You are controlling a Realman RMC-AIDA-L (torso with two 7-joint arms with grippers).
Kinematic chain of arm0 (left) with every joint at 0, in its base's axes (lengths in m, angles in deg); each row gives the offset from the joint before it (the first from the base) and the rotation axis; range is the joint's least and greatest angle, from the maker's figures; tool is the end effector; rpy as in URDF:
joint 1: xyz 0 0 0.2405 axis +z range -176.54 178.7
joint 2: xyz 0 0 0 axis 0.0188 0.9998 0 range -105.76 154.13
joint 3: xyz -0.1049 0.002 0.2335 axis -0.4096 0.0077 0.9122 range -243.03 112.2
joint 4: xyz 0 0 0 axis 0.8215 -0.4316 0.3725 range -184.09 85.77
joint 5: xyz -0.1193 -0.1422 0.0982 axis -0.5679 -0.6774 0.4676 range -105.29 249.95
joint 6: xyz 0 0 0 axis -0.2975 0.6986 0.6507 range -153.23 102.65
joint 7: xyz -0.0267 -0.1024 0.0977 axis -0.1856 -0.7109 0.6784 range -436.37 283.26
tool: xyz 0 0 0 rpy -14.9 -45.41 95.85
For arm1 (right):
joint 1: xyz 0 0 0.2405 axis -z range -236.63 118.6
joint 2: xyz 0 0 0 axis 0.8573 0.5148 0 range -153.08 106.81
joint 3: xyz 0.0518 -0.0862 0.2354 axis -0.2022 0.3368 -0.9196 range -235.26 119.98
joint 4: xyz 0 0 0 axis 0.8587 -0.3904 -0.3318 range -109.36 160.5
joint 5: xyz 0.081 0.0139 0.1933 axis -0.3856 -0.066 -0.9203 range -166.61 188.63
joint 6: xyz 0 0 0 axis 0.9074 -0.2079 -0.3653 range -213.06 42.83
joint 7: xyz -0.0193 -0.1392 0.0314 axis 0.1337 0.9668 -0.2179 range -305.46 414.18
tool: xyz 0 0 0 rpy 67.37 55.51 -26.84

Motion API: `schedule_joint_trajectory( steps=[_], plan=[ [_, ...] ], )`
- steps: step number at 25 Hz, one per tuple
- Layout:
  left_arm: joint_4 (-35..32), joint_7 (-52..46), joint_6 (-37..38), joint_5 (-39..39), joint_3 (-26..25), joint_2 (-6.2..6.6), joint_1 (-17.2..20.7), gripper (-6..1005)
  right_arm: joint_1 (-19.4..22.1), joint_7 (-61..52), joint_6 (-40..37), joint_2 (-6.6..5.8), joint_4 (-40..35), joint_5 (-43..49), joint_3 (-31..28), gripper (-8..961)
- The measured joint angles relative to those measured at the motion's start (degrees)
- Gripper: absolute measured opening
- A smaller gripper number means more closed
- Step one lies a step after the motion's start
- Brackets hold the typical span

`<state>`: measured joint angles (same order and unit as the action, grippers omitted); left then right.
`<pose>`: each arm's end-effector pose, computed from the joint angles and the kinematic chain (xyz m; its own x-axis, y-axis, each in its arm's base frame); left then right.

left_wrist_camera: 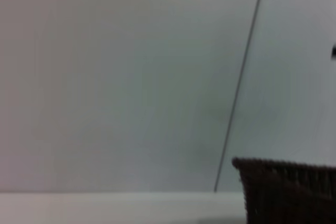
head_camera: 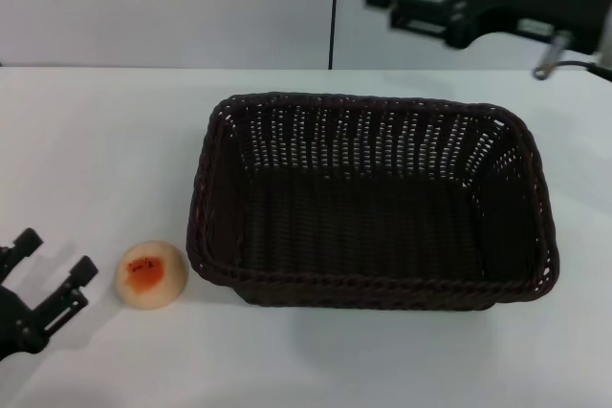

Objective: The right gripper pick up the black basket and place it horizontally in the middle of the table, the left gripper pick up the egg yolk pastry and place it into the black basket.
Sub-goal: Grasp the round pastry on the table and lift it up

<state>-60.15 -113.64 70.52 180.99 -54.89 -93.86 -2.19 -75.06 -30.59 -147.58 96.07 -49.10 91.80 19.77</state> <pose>-0.3795 0.1540 -0.0028 0.6071 0.1595 0.7785 0.7285 -0.5031 -0.4650 0.1486 0.3478 0.0340 0.7876 0.0642 -0.6128 -0.2847 -0.8442 -0.4543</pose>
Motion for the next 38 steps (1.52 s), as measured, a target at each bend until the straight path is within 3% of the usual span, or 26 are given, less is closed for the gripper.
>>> schedule_joint_trajectory(
  steps=[2, 6, 17, 20, 22, 26, 31, 38],
  plan=[
    [-0.05, 0.17, -2.32, 0.04, 2.03, -0.1, -1.15, 827, 3.97, 9.5, -3.86, -0.08, 5.48, -16.11, -0.19, 660],
    [0.17, 1.02, -4.92, 0.07, 4.54, -0.22, -2.28, 826, 6.54, 15.99, -10.03, -0.06, 11.77, -26.71, -1.41, 660],
    [2.09, 4.53, -7.97, 0.14, 10.94, -0.38, -4.62, 826, 7.42, 25.84, -26.65, 0.08, 35.04, -45.42, -7.63, 660],
    [2.32, 4.32, -8.05, 0.14, 12.49, -0.44, -4.97, 825, 7.21, 28.61, -28.52, 0.13, 39.71, -49.85, -7.65, 659],
    [2.94, 4.15, -8.23, 0.14, 13.25, -0.47, -5.39, 825, 6.07, 31.84, -31.31, 0.0, 47.4, -57.41, -7.73, 659],
    [4.01, 4.62, -8.93, 0.15, 13.37, -0.5, -6.14, 825, 5.22, 32.3, -32.3, -0.31, 51.78, -60.53, -8.87, 659],
    [4.35, 5.25, -9.89, -0.24, 12.72, -0.56, -6.51, 644, 5.12, 32.37, -32.38, -0.25, 55.2, -60.71, -11.83, 660],
    [8.52, 12.07, -11.19, -0.4, 4.1, -0.52, -6.35, 385, 5.41, 33.19, -32.47, -0.16, 59.97, -60.9, -14.83, 659]
  ],
)
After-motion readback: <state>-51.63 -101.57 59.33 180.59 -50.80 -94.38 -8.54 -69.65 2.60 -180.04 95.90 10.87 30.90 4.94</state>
